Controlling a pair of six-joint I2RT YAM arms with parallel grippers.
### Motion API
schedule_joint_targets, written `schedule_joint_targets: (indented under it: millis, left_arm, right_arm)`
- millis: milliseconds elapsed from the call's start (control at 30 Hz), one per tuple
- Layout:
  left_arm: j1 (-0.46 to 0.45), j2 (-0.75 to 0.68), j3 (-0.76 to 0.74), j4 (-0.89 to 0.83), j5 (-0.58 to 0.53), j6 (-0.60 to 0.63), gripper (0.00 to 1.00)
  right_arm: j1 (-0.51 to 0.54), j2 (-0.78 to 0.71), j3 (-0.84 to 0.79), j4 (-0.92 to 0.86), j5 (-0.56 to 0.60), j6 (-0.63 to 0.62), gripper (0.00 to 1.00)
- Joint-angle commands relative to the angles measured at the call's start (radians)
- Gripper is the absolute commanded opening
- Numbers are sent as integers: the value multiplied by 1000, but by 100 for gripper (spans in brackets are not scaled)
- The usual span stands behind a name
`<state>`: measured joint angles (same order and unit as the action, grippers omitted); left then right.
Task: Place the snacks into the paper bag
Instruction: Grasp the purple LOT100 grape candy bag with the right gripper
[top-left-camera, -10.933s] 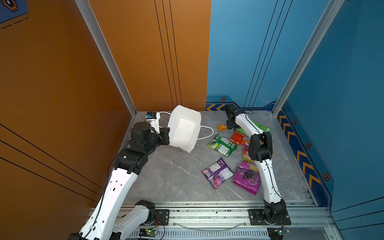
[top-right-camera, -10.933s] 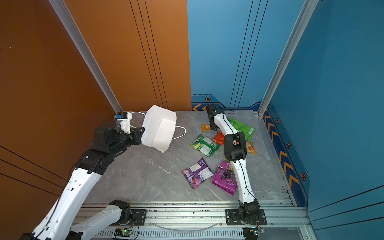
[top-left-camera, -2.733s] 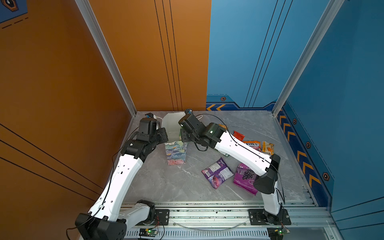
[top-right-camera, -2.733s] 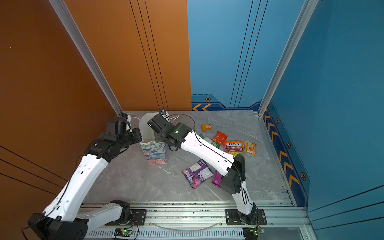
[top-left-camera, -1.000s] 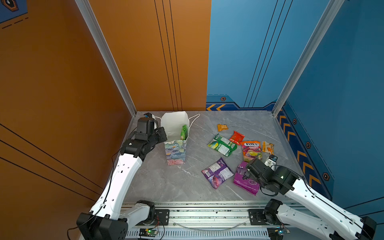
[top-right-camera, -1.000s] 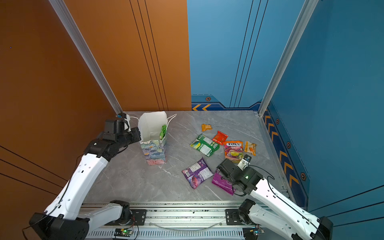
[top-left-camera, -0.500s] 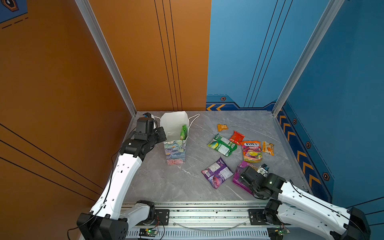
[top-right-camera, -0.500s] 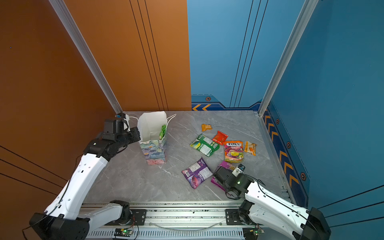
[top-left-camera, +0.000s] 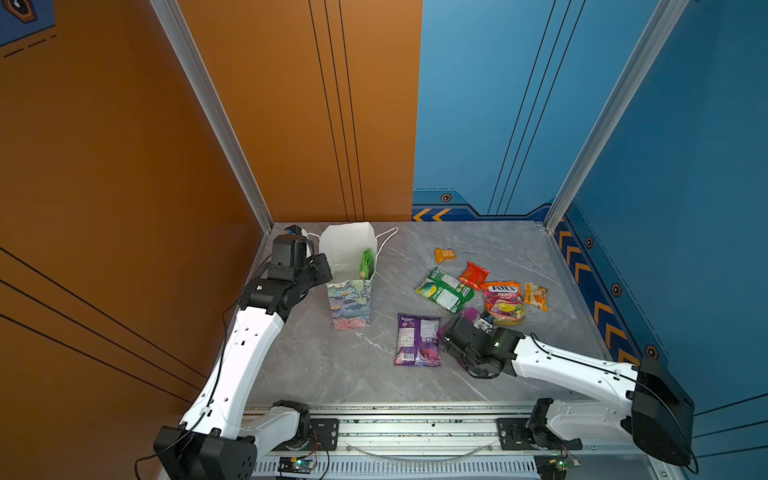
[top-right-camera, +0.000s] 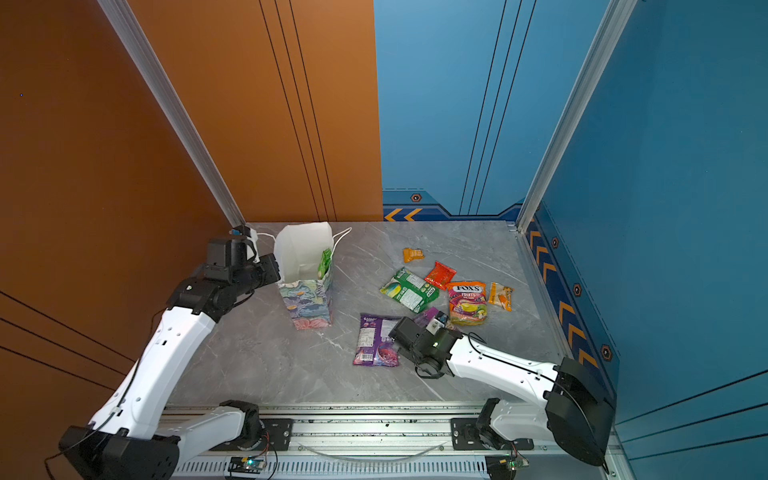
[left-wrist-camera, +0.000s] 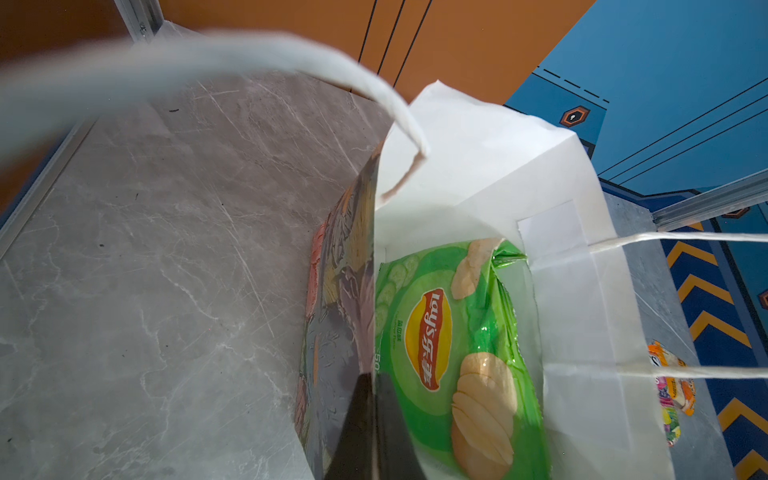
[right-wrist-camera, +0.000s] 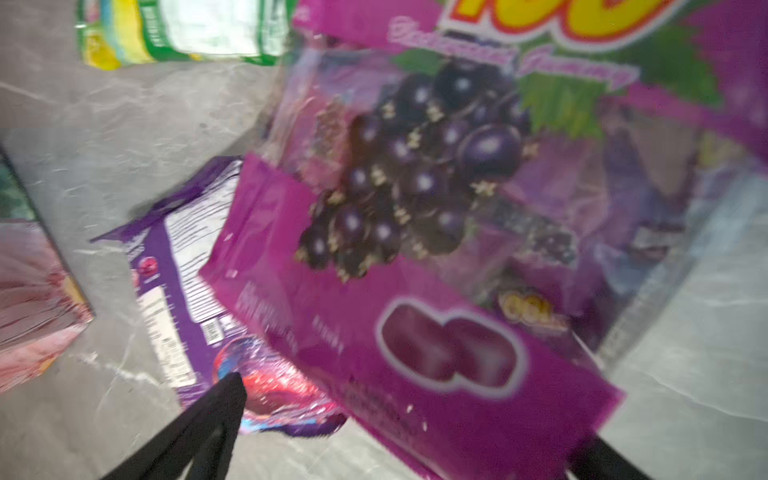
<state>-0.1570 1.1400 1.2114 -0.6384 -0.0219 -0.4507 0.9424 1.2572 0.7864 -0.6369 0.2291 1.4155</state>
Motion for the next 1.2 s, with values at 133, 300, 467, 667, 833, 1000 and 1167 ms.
schedule_joint_targets:
  millis: [133, 300, 467, 667, 833, 1000, 1167]
  left_arm:
    - [9, -14, -13, 27, -7, 20, 0]
    - [12, -16, -13, 27, -7, 20, 0]
    - [15, -17, -12, 26, -5, 20, 0]
    - [19, -23, -12, 26, 2, 15, 0]
    - [24, -19, -10, 27, 16, 15, 0]
    - [25, -22, -10, 26, 14, 15, 0]
    - [30, -16, -10, 26, 20, 14, 0]
  right_arm:
    - [-91, -68, 46, -175, -20, -269, 100]
    - [-289, -63, 99, -230, -232, -558, 100]
    - [-444, -54, 157, -263, -299, -761, 99]
    - [-633, 5, 178, -201, -361, -909, 95]
    - [-762, 118, 186, -174, -540, -1002, 88]
    - [-802, 182, 192, -155, -587, -1050, 88]
    - [-814, 218, 169, -124, -593, -1050, 84]
